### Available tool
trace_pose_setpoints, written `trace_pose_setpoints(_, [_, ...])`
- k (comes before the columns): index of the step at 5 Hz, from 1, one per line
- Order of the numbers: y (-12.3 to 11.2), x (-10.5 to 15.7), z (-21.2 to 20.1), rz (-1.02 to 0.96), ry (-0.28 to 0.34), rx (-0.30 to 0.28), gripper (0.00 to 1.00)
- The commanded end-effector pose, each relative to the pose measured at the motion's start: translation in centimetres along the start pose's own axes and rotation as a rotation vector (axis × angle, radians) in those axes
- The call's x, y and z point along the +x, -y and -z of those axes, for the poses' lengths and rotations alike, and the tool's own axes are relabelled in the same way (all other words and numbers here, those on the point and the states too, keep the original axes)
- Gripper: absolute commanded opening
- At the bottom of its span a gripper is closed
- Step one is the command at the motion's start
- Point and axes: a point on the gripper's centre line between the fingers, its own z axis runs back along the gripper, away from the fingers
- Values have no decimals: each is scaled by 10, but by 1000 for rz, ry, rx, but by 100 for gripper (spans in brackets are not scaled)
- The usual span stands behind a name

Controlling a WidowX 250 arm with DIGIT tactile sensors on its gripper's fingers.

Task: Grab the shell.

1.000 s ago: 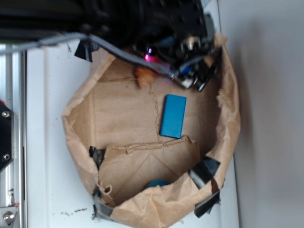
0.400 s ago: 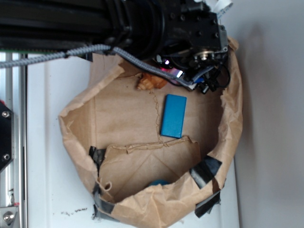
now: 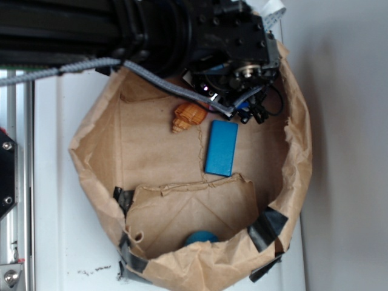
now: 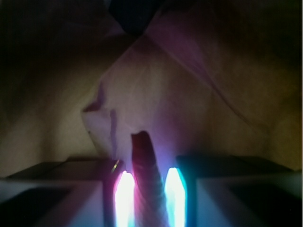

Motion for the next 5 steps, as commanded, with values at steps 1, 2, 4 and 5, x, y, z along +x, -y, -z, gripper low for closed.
trace_pose_setpoints(1, [-4, -3, -49, 42, 103, -103, 0])
trace_pose_setpoints(2, [-7, -15, -88, 142, 145, -186, 0])
trace_pose_setpoints(4, [3, -21, -125, 458, 164, -175, 0])
trace_pose_setpoints(5, [17, -32, -124, 703, 233, 25, 0])
